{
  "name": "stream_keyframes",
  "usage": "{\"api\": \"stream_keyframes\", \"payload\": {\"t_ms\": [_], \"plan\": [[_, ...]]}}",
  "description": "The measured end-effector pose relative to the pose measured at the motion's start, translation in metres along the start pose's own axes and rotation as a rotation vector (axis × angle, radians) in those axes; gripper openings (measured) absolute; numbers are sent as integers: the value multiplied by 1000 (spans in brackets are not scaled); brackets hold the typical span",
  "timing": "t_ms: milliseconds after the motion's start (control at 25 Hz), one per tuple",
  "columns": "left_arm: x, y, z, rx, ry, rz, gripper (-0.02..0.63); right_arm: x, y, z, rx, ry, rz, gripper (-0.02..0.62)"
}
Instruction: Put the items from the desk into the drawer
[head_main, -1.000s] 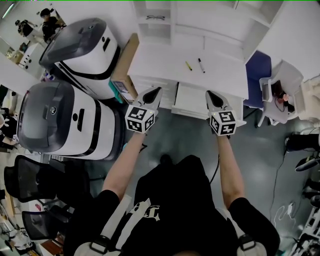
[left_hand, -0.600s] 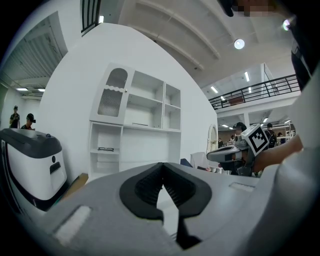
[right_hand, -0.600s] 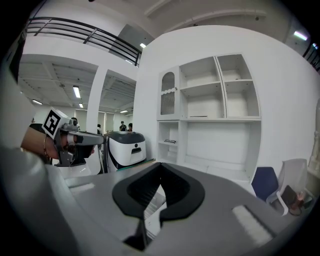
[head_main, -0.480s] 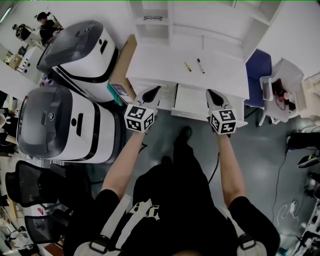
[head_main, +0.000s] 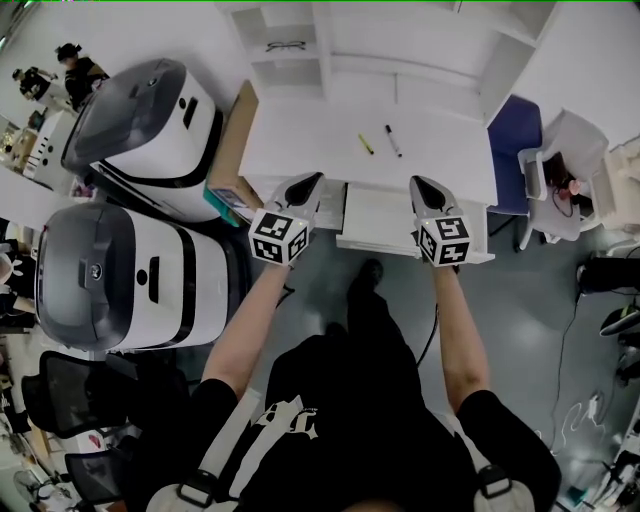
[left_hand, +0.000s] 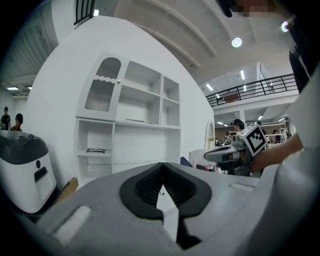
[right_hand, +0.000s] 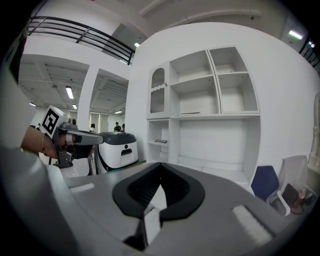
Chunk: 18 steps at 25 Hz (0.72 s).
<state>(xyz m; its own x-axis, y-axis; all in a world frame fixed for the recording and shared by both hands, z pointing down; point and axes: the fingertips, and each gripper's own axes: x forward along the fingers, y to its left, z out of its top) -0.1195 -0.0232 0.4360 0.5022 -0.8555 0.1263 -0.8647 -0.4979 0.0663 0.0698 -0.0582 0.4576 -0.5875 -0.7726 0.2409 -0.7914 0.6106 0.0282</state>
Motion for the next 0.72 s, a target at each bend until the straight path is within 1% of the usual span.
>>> {"api": "stream_keyframes", "payload": {"t_ms": [320,720], "plan": [[76,39,13,0,19,-16,5,64,-52,17,15,1,-11,3],[172,62,40,23,40,-28,5,122,-132,35,43,-5,-14,3]]}}
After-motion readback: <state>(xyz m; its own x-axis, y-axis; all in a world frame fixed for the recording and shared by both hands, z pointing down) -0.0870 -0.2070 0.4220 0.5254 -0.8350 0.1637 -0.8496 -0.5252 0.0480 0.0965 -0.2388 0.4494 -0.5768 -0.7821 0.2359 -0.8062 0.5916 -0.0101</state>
